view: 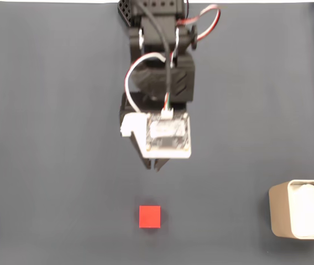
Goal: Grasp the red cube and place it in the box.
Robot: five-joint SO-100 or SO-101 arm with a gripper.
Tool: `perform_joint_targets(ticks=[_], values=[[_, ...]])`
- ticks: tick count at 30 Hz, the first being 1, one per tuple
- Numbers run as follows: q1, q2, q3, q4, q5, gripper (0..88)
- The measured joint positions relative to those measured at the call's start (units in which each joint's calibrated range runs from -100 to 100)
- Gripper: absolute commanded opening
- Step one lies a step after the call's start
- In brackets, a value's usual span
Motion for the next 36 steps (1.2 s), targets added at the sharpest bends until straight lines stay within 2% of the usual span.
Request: perform_joint_targets(ticks=[14, 25, 36], values=[[0.0, 17.02, -14.56, 3.98, 0.49, 7.7], [0.52, 22.84, -15.55, 3.98, 0.63, 16.6], [1.41, 28.05, -15.55, 0.88, 2.39, 20.2]])
